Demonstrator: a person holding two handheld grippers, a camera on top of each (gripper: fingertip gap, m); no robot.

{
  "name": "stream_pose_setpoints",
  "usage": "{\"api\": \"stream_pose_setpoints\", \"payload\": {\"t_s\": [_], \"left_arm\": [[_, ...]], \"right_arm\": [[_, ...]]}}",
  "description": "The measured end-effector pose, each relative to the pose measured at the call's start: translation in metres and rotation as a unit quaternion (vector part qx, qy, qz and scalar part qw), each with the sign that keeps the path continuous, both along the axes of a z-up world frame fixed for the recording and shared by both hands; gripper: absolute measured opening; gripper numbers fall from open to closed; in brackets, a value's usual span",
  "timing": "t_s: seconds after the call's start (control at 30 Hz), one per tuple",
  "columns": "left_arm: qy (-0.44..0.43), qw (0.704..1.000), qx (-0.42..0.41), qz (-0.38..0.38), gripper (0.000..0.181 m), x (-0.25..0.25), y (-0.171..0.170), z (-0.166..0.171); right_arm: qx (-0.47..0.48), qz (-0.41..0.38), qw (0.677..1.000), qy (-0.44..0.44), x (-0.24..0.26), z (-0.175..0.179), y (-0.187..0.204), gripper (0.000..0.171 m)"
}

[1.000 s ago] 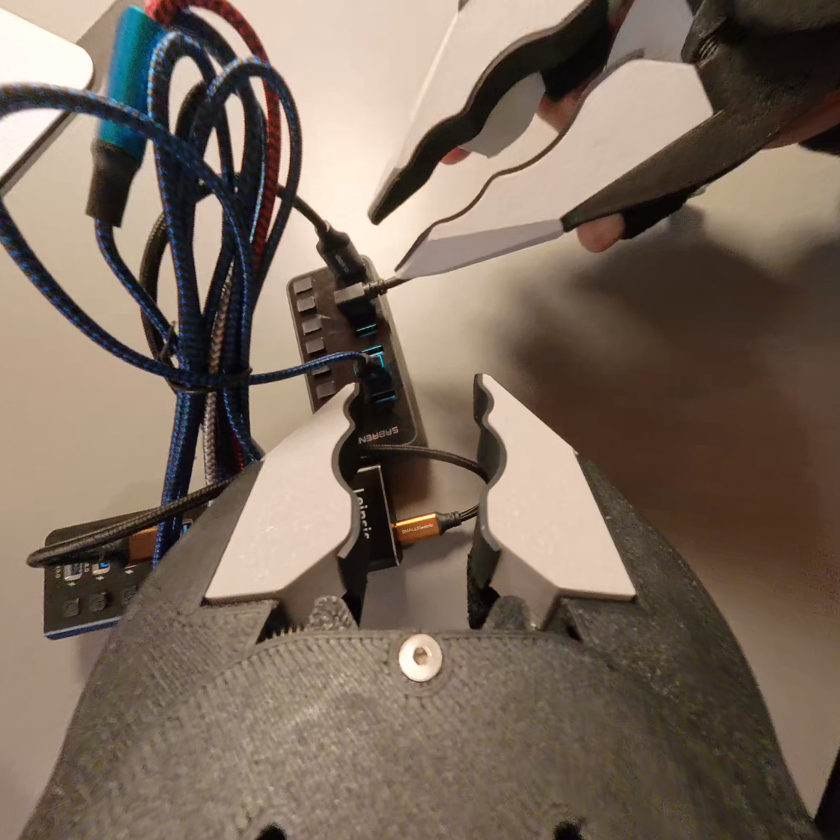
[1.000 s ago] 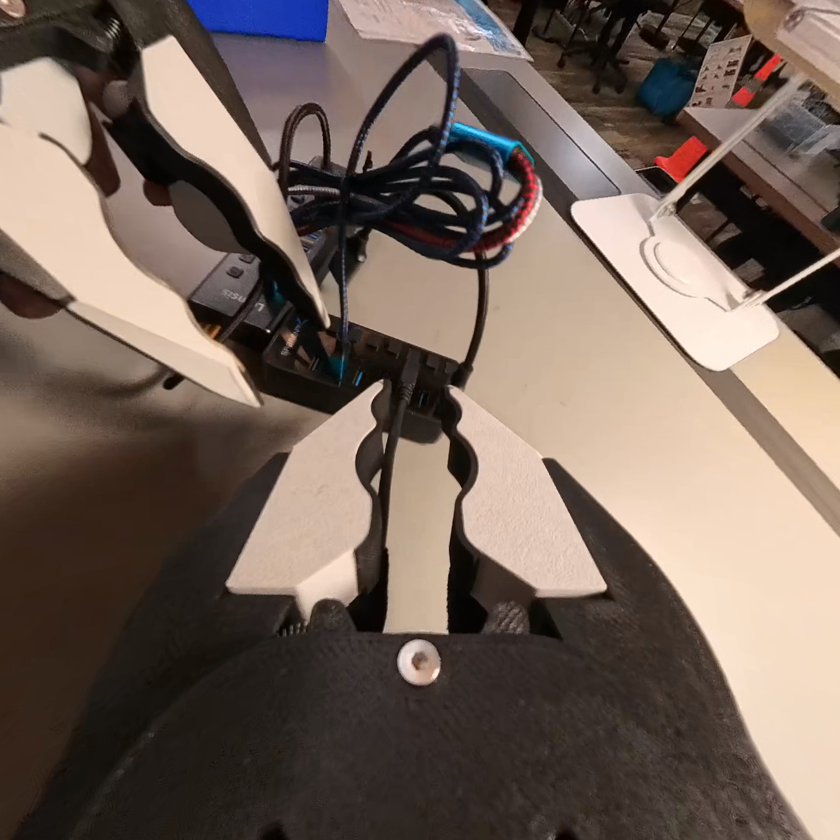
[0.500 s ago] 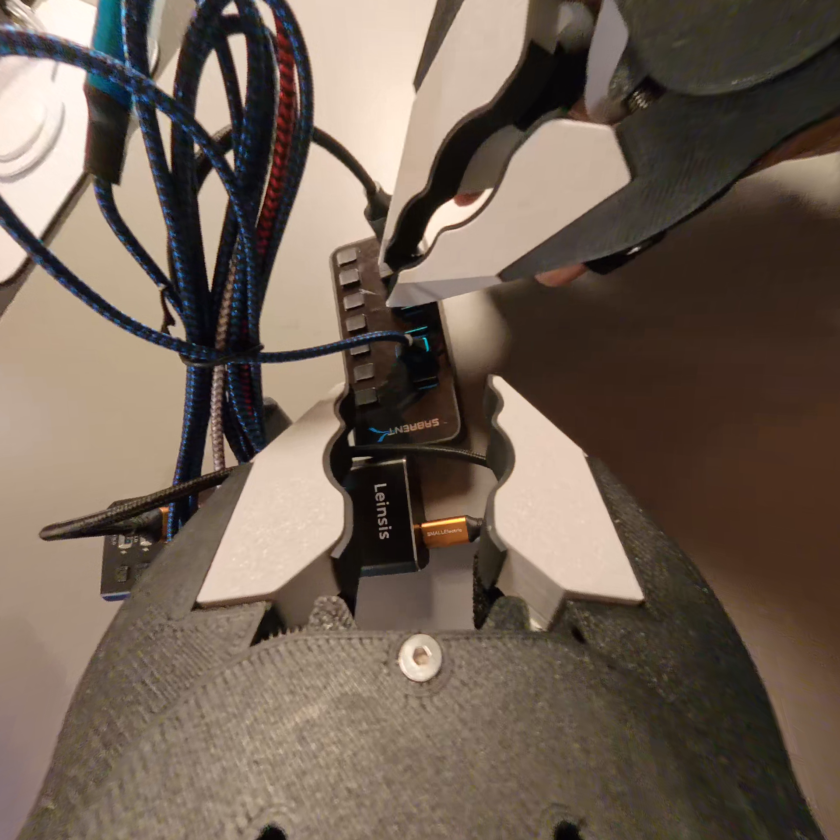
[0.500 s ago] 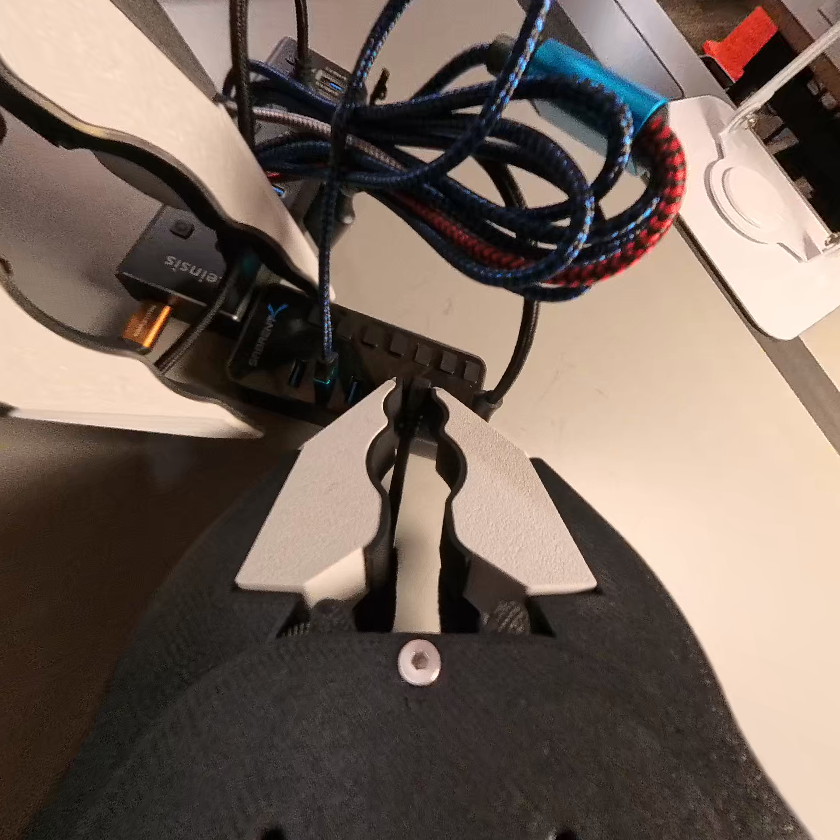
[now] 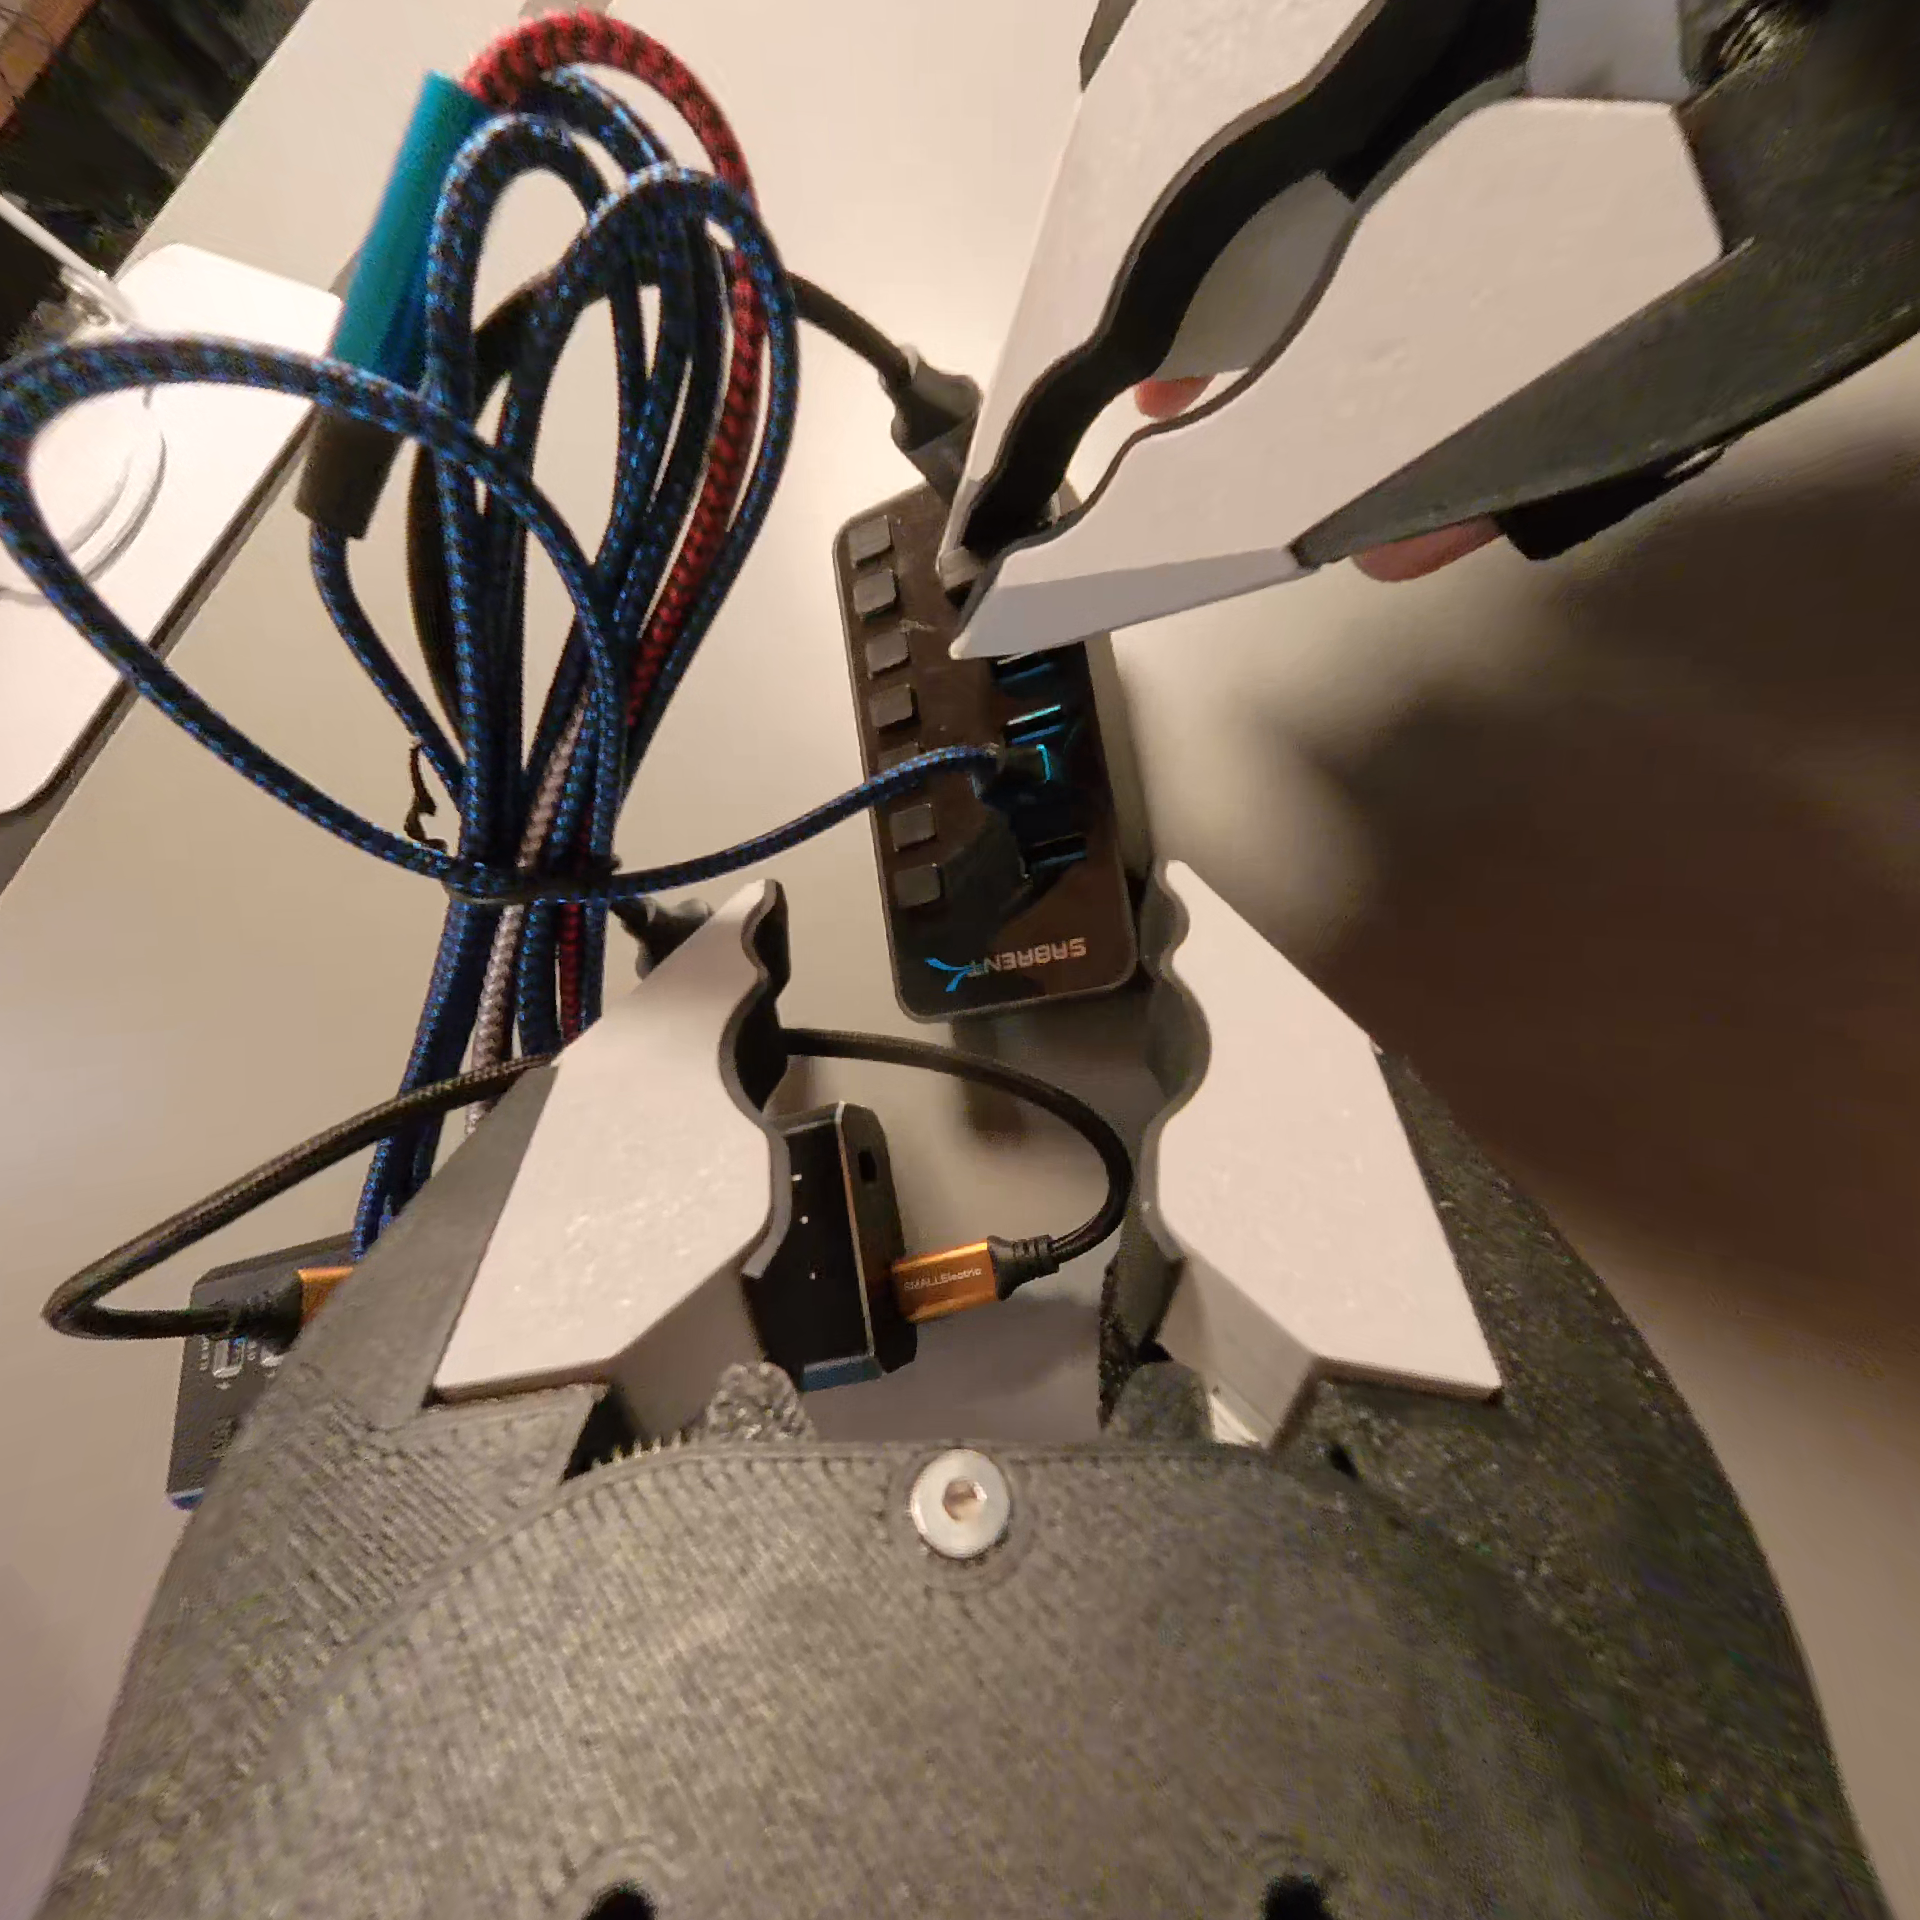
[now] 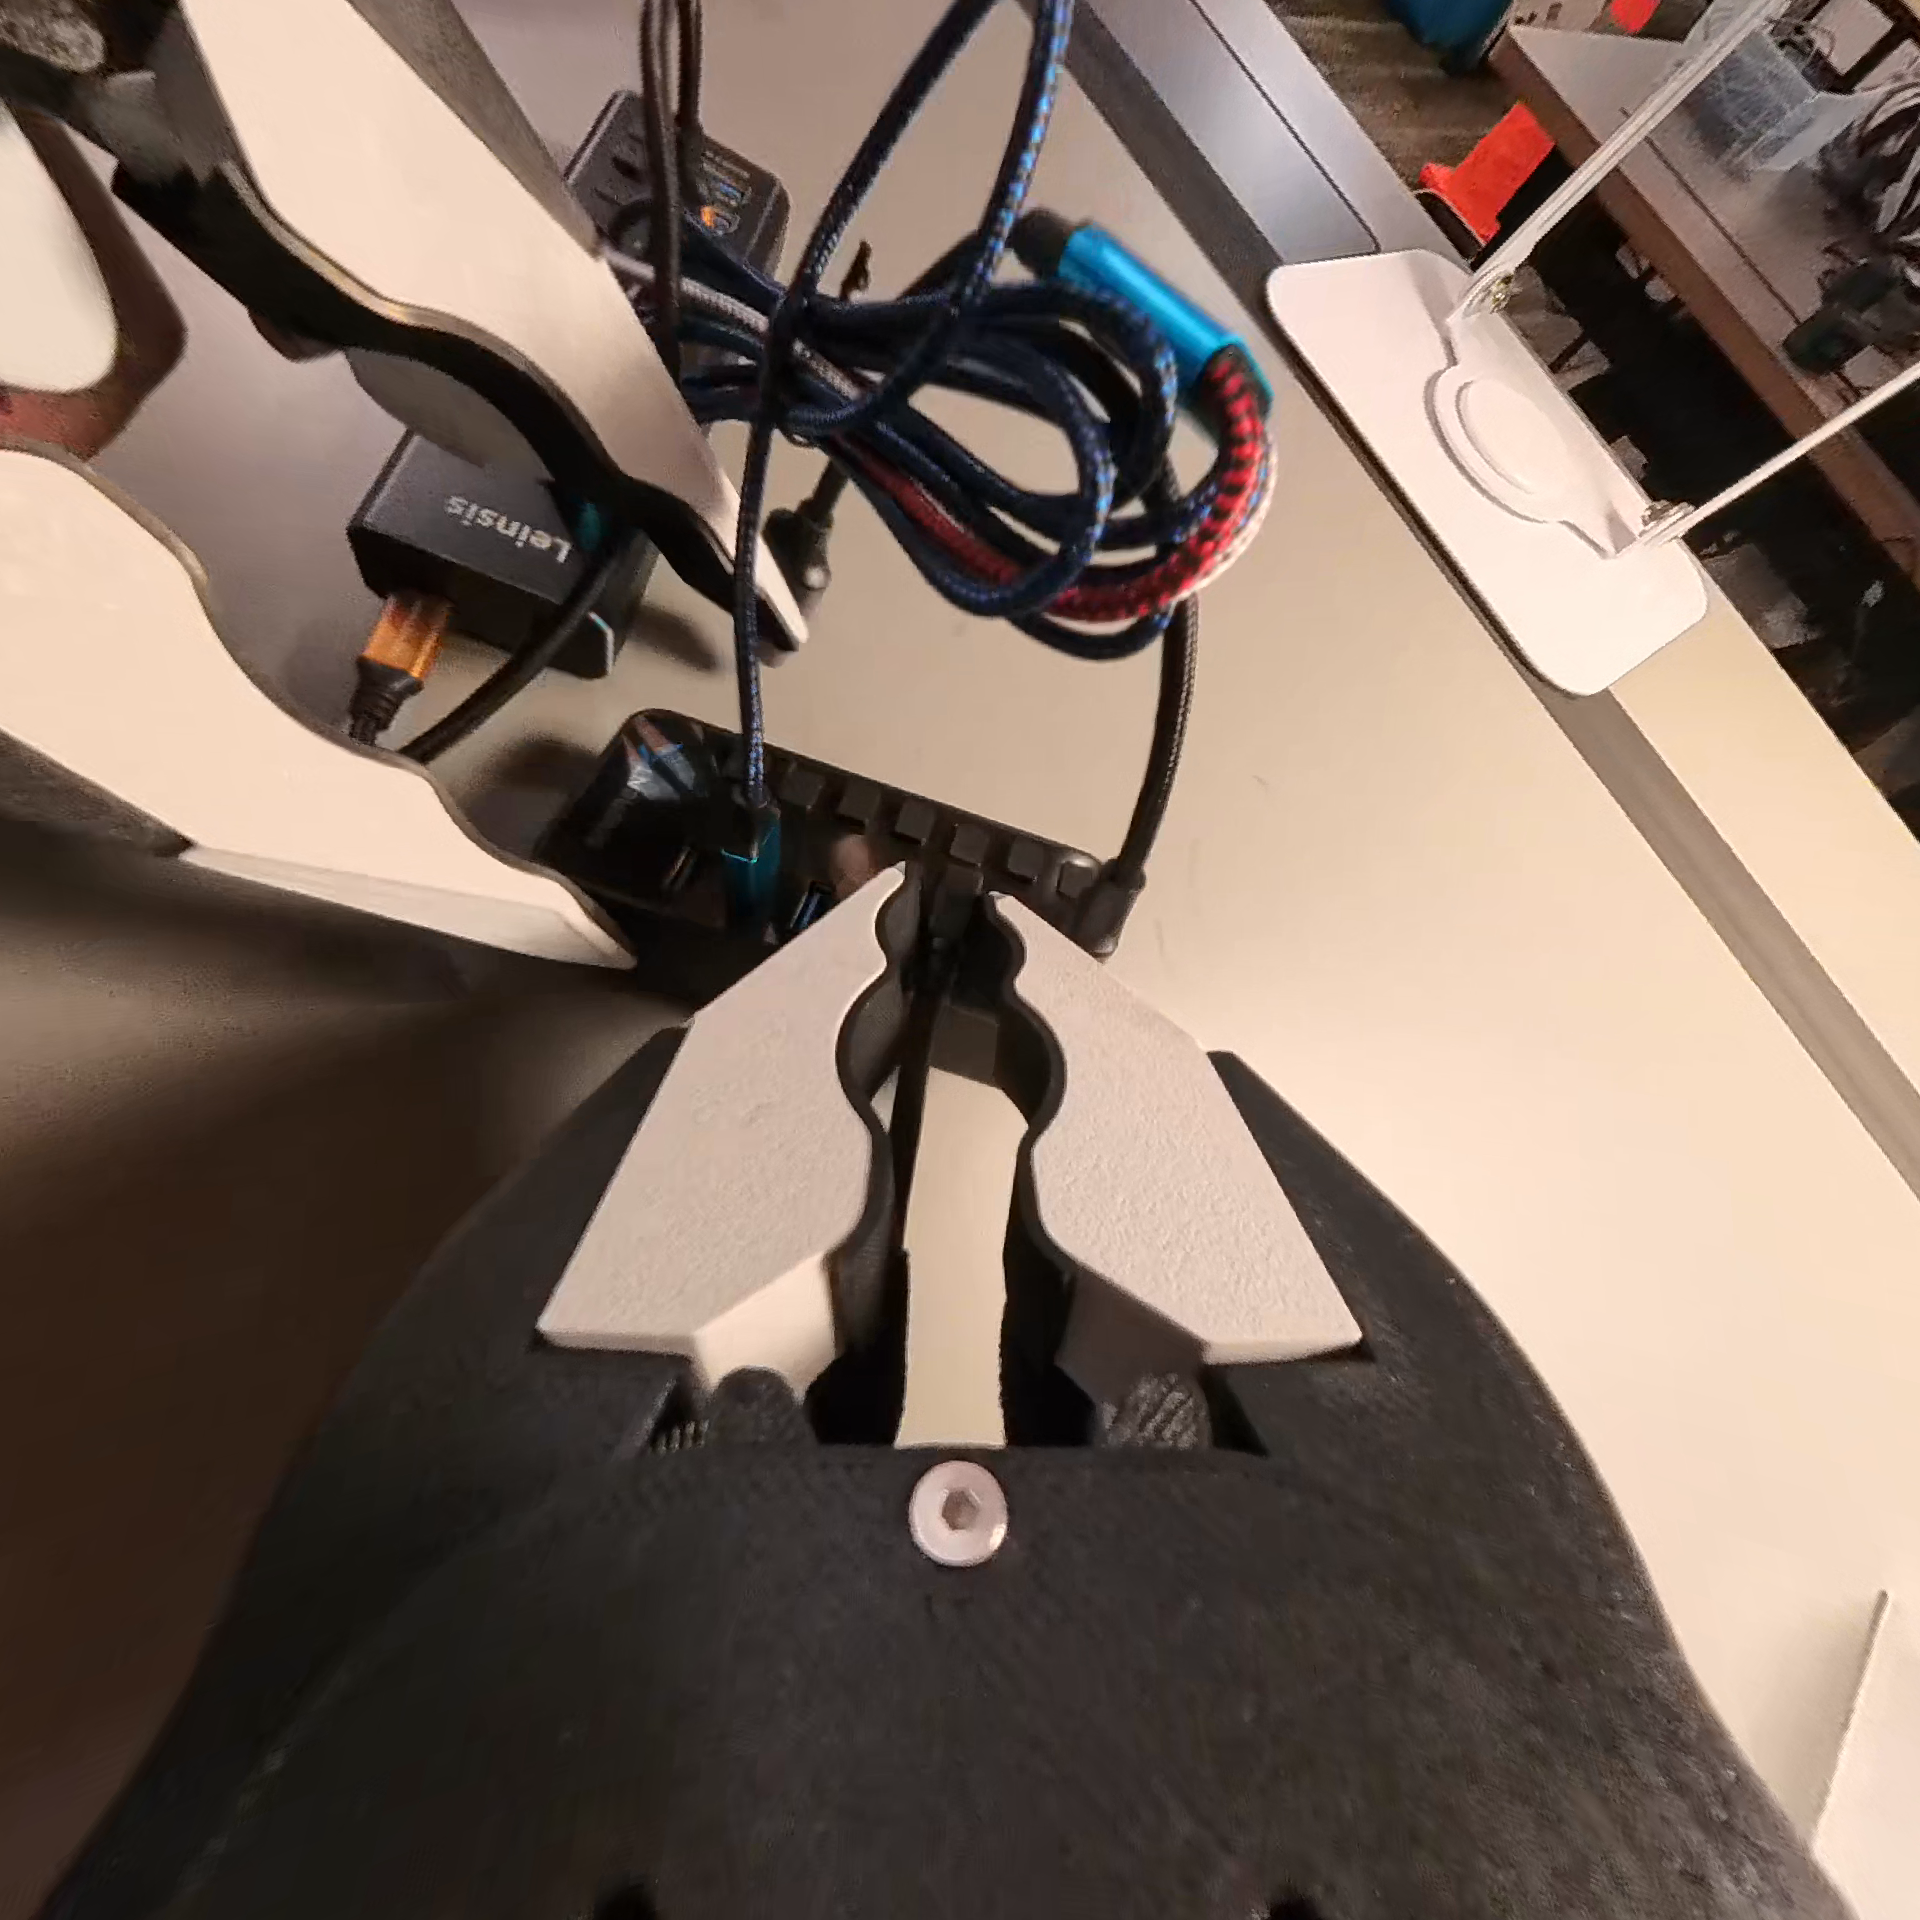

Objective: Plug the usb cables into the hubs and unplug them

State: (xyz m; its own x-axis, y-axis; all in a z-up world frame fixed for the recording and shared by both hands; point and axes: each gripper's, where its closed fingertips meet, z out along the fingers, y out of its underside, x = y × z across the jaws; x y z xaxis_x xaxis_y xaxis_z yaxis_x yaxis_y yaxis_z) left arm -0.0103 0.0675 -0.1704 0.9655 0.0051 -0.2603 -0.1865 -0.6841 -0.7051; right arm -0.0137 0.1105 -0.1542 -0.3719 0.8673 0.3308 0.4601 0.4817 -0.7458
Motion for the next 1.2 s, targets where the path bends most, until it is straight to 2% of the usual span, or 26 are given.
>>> {"api": "stream_pose_setpoints", "payload": {"t_s": [0.23, 0.4, 0.6, 0.87, 1.03, 1.2], "left_arm": [[-0.051, 0.999, 0.007, -0.017, 0.069, 0.019, 0.005, -0.002], [-0.031, 0.999, 0.004, -0.021, 0.069, 0.028, 0.009, -0.005], [0.006, 1.000, -0.014, 0.010, 0.073, 0.017, 0.010, -0.020], [-0.003, 1.000, -0.031, -0.001, 0.068, 0.015, 0.008, -0.022], [-0.019, 0.999, -0.020, -0.017, 0.061, 0.016, 0.006, -0.018], [-0.029, 0.999, -0.024, -0.012, 0.062, 0.015, 0.004, -0.018]], "right_arm": [[0.003, 0.003, 1.000, -0.011, 0.013, -0.006, 0.000, 0.009], [0.018, 0.004, 1.000, -0.015, 0.017, -0.011, -0.001, 0.009], [0.013, 0.001, 1.000, -0.017, 0.017, -0.012, -0.002, 0.009], [-0.021, 0.000, 0.999, -0.027, 0.016, -0.013, -0.005, 0.010], [-0.019, -0.003, 1.000, 0.000, 0.013, -0.007, -0.007, 0.009], [0.011, 0.006, 0.999, 0.033, 0.010, -0.001, -0.008, 0.008]]}}
